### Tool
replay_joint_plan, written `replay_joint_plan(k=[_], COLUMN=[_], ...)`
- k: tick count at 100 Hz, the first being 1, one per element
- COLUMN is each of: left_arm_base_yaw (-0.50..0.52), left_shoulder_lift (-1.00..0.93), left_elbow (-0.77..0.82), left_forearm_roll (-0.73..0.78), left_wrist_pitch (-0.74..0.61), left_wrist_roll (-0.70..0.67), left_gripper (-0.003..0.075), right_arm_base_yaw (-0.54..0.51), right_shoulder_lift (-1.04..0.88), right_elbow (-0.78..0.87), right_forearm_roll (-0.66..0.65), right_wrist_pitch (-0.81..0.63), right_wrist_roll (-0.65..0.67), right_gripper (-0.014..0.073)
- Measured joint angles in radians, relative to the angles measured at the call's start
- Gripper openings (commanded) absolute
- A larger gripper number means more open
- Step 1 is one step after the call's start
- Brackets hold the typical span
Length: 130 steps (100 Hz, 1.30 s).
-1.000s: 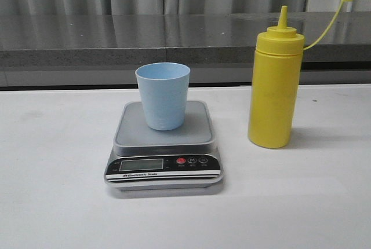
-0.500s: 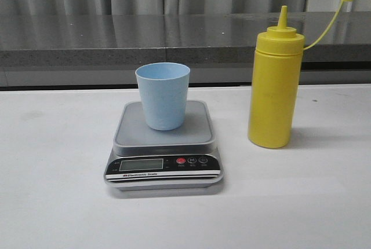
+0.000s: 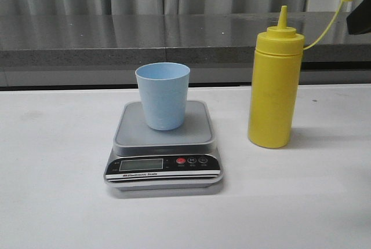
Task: Pour seasoning into cup on scale with both arms
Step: 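Move the right gripper toward the yellow squeeze bottle, then close the right gripper around the yellow bottle's body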
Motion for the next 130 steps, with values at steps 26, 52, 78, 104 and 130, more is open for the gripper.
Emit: replay_joint_plan(k=[26, 52, 78, 104, 130], left_arm_base_yaw=[0.000, 0.000, 0.000, 0.000, 0.000], left_shoulder_lift=[0.000, 0.000, 0.000, 0.000, 0.000], left_elbow=[0.000, 0.000, 0.000, 0.000, 0.000], left_forearm_roll=[0.000, 0.000, 0.000, 0.000, 0.000], left_wrist_pitch=[0.000, 0.000, 0.000, 0.000, 0.000], left_wrist_roll=[0.000, 0.000, 0.000, 0.000, 0.000], left_gripper=[-0.0020, -0.0020, -0.0020, -0.0020, -0.0020], right_arm_base_yaw=[0.000, 0.000, 0.000, 0.000, 0.000], right_shoulder_lift=[0.014, 0.042, 0.177, 0.351, 0.458], right_elbow=[0.106, 0.291, 0.307, 0.300, 0.287], right_forearm_roll=[-0.004, -0.124, -0.189, -0.194, -0.194], right_wrist_pitch=[-0.180, -0.555, -0.764, -0.934, -1.058], right_wrist_roll=[0.000, 0.000, 0.000, 0.000, 0.000], right_gripper=[0.0643, 0.0644, 0.0644, 0.0644, 0.0644])
